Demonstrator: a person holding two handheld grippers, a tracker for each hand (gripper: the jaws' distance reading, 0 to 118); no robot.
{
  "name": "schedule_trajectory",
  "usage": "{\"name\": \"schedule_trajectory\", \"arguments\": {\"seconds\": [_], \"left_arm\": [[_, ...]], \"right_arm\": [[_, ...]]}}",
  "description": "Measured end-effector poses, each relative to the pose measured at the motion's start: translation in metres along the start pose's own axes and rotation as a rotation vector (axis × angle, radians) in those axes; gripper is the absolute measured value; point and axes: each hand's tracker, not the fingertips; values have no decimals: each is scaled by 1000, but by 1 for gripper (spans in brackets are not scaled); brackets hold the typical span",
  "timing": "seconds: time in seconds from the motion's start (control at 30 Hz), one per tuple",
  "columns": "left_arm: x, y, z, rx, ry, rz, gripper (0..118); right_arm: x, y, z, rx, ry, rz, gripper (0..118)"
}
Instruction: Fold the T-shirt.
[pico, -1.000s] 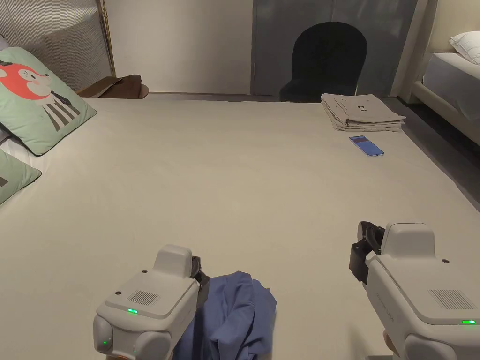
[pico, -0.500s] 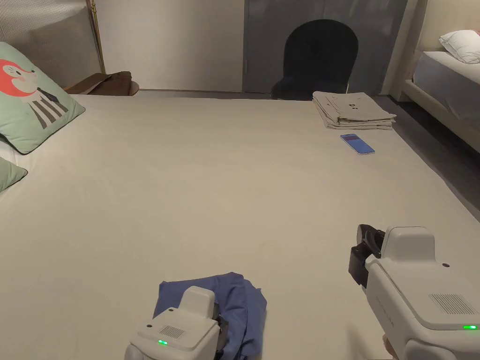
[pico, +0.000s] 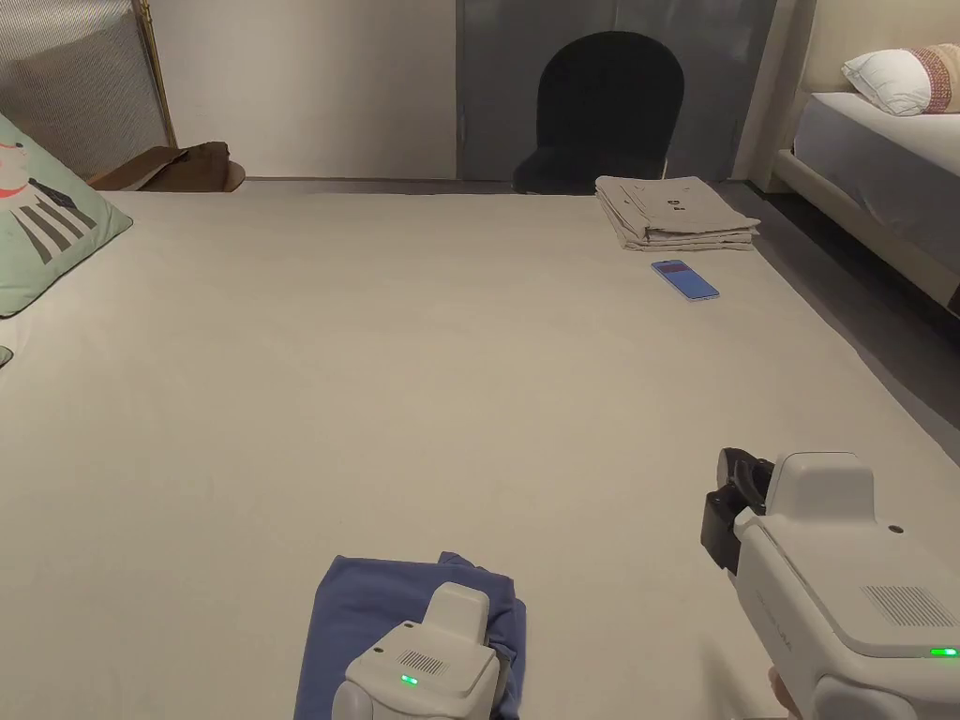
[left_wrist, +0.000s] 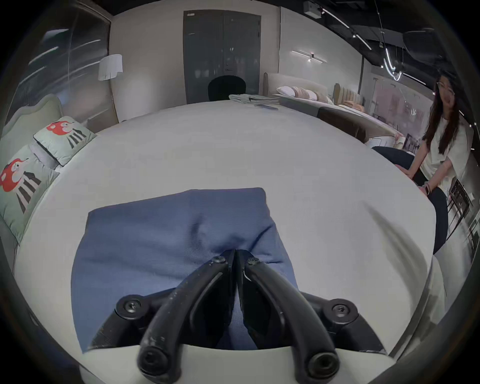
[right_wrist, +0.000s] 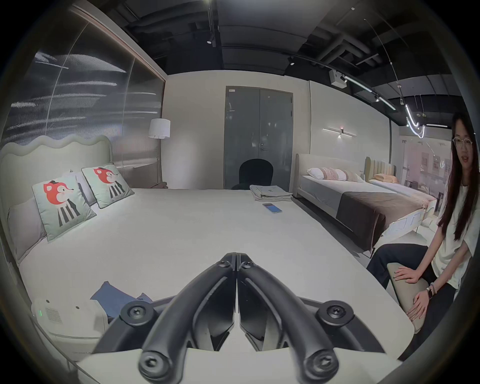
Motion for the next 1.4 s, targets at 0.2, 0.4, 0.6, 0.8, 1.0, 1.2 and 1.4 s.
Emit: {"name": "schedule_trajectory", "arguments": {"seconds": [0.2, 0.4, 0.6, 0.8, 1.0, 1.2, 1.4], "left_arm": [[-26, 24, 46, 108, -71, 118, 0], [-73, 59, 115, 303, -2, 115, 0], [-135, 74, 174, 476, 157, 125, 0], [-179, 69, 203, 553, 302, 122, 0], [-191, 64, 205, 570, 323, 151, 0], [-191, 63, 202, 562, 315, 155, 0], [-187, 61, 198, 552, 304, 147, 0]], "right_arm": [[-11, 3, 3, 12, 15, 2, 0], [-39, 10, 8, 54, 55, 6, 0], [-64, 18, 10, 92, 79, 9, 0], [-81, 22, 13, 125, 92, 13, 0], [-88, 24, 15, 140, 103, 20, 0], [-93, 24, 14, 132, 113, 31, 0], [-118, 3, 0, 45, 177, 25, 0]]}}
